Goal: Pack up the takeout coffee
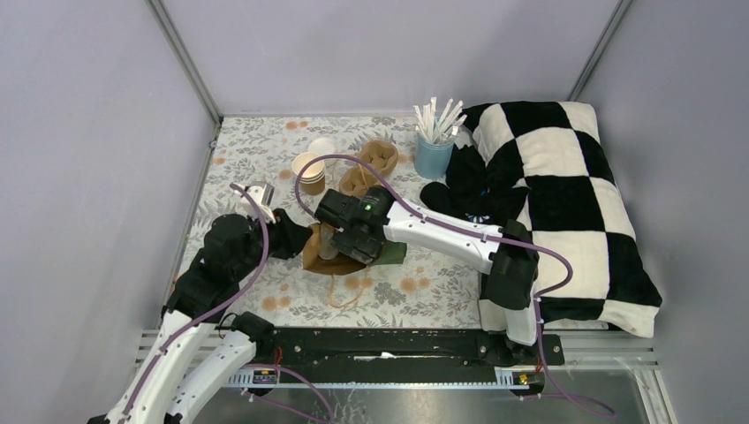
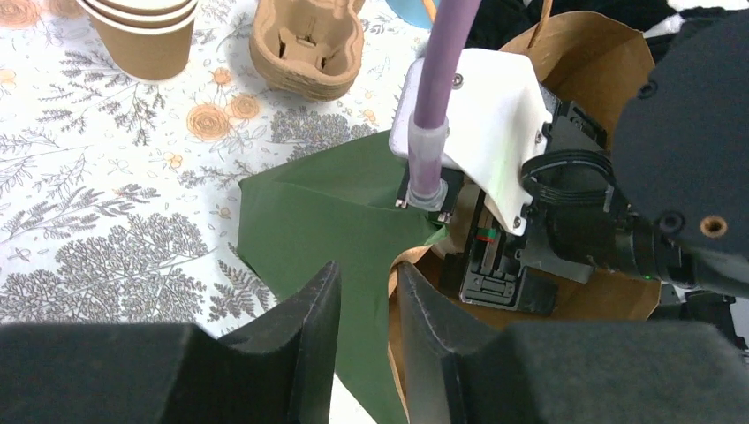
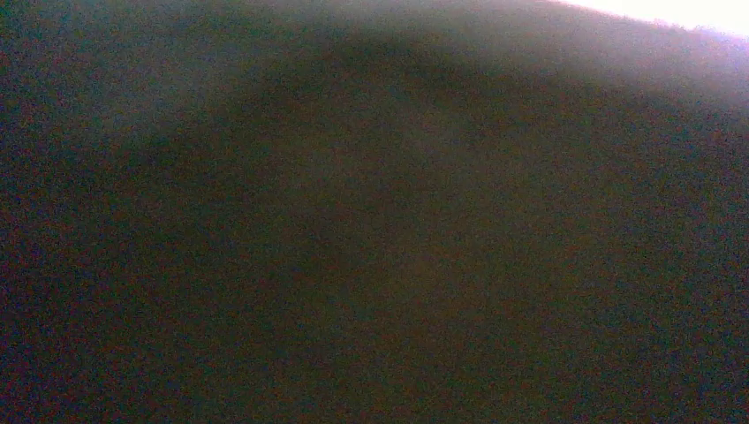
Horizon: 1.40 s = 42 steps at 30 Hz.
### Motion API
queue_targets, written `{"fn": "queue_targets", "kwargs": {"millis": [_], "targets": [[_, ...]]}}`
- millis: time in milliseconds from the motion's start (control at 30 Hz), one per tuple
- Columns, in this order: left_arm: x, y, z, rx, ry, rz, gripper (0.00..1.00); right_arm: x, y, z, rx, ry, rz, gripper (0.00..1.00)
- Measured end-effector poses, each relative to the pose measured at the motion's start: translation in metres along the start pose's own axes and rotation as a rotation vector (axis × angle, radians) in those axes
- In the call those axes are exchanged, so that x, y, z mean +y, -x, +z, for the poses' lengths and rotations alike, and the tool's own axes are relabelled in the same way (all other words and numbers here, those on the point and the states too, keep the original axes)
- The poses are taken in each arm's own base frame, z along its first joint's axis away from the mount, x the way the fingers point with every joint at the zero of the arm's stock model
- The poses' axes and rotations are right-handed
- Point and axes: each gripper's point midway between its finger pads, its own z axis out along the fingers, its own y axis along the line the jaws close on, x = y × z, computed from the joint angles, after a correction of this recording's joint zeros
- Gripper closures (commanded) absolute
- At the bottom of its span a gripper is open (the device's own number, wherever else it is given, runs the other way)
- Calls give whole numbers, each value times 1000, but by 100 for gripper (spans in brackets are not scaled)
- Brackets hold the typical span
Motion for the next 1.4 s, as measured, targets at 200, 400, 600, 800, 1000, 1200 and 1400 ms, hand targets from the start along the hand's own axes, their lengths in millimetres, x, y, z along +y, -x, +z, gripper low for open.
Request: {"fn": "queue_targets", "kwargs": {"millis": [200,400,600,800,1000,1200,1400], "targets": [[1,-1,7,80,34,-9,50,0,1,0,-10,1,3,61],[-5,-2,2,129,21,-20,49,-3,3,-5,-26,-7,15,60],[-15,-6,-11,134,-29,-44,49,-5,15,-24,-113,3,42,60],[-13,-8,-10,169,-4,-61,64,-8,26,-53,-228,39,63,61],[1,-7,2,215,102,-86,81,-5,27,-61,-264,81,-9,62],[13,1,10,204,173,-57,94,4,12,-50,-214,117,-145,63],[8,24,16,96,126,39,99,4,5,-49,-194,117,-232,65]]}}
